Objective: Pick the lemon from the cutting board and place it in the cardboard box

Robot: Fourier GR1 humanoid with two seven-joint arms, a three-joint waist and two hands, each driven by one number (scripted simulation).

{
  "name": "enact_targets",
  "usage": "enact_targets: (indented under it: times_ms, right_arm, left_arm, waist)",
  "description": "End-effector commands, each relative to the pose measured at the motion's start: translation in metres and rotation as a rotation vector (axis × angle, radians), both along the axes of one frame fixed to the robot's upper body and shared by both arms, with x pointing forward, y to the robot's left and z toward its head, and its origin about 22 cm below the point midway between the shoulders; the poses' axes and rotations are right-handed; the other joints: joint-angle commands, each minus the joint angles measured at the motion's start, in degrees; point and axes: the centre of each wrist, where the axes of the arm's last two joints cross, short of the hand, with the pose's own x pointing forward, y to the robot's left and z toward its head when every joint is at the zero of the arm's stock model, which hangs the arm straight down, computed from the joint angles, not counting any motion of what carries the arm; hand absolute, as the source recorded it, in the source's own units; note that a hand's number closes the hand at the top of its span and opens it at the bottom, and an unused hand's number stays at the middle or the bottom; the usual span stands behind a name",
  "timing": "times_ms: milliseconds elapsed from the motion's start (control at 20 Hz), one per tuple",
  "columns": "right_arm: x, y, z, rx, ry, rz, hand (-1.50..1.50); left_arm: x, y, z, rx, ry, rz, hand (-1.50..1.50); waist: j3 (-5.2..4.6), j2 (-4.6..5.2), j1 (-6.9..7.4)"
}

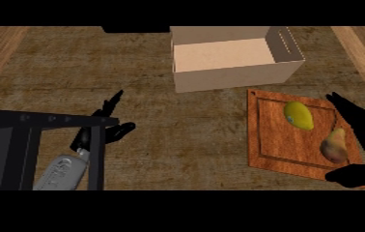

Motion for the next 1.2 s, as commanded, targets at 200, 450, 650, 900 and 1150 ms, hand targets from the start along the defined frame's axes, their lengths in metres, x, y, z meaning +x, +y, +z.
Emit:
enact_targets:
  times_ms: [200, 450, 650, 900, 1150]
  right_arm:
    - [0.004, 0.032, 0.027, 0.045, 0.043, -0.076, -1.50]
    - [0.011, 0.039, 0.020, 0.019, 0.080, -0.109, -1.50]
    - [0.014, 0.029, 0.003, 0.007, 0.142, -0.148, -1.50]
    - [0.015, 0.041, -0.020, 0.019, 0.138, -0.163, -1.50]
    - [0.029, 0.028, -0.008, 0.003, 0.078, -0.136, -1.50]
  left_arm:
    - [0.026, -0.054, 0.057, -0.187, -0.230, -0.136, 0.00]
    - [0.030, -0.046, 0.063, -0.207, -0.238, -0.161, 0.00]
    - [0.030, -0.048, 0.062, -0.210, -0.241, -0.160, 0.00]
    - [0.024, -0.057, 0.060, -0.192, -0.233, -0.138, 0.00]
    - [0.025, -0.043, 0.054, -0.183, -0.237, -0.142, 0.00]
  waist:
    - [-0.02, -0.22, 1.30]
    - [0.05, -0.01, 2.08]
    - [0.12, 0.10, 1.81]
    - [0.20, -0.06, 2.04]
    - [0.13, 0.08, 1.71]
